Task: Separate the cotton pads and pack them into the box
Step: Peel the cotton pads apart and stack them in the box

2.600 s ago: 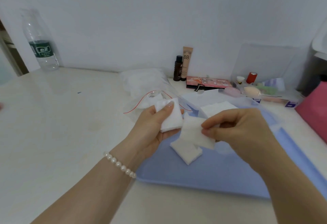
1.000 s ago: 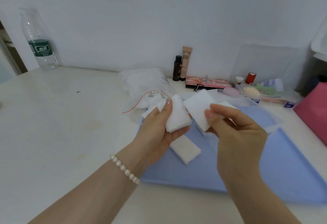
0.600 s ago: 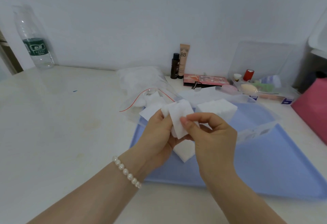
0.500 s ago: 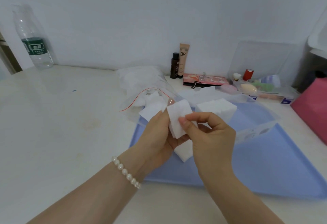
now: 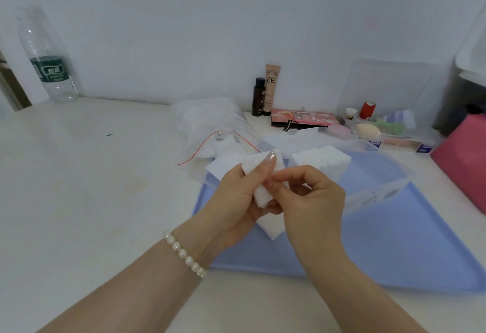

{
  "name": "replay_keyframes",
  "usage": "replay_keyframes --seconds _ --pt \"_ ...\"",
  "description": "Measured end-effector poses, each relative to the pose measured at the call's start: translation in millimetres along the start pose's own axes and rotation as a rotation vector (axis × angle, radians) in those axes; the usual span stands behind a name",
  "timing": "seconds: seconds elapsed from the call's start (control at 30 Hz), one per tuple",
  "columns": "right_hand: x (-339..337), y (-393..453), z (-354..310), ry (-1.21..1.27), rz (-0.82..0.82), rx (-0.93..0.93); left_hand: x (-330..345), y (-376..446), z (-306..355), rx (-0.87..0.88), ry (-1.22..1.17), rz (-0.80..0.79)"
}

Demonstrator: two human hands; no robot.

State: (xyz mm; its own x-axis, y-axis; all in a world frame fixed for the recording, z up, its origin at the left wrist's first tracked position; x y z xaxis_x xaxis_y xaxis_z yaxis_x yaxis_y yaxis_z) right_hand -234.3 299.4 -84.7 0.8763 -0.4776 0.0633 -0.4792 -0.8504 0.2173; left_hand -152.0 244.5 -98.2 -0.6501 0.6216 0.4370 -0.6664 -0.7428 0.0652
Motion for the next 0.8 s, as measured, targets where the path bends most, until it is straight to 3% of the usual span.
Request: replay_keyframes --seconds 0.13,0.27,0.37,0.43,0.5,0.6,0.8 --pt "2.9 2.6 -0.1 -0.040 -0.097 0.029 -6.1 0.4 -0.7 -0.025 0.100 0.061" --pt "-4.9 6.1 -2.7 -0.200 -0.052 -0.088 -18.0 0.7 13.4 0.029 0.134 0.161" --pt "-4.6 9.0 -2.4 -0.651 -0.150 -0.189 -28.3 -1.4 30.8 0.109 0.194 0.238" --pt "2.2 10.1 11.6 -1.006 -0.321 -0.125 -32.1 -2.4 35.4 0.120 0.198 0.253" --pt "7.0 9.1 25.0 -1.199 -0.446 -0.039 -33.5 -2.3 34.9 0.110 0.210 0.252" --pt "8.6 8.3 26.6 -1.136 -0.464 0.025 -32.1 -0.9 30.3 0.082 0.243 0.237" --pt "0.3 10.3 21.1 -0.718 -0.476 0.134 -33.5 1.9 23.6 0.062 0.268 0.224"
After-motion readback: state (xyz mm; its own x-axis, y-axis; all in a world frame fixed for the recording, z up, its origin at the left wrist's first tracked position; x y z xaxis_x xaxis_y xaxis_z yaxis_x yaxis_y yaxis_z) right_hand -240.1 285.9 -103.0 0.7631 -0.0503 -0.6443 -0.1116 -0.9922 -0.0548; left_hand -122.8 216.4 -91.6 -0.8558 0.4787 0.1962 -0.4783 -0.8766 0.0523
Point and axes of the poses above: each hand's wrist, its own y-axis towards the middle knuckle, its own x-axis out of the palm, z = x × y, the point moved 5 cm from there along y, towards the middle knuckle, and after that the axes turned 6 degrees about -z, right-handed, at the moved point
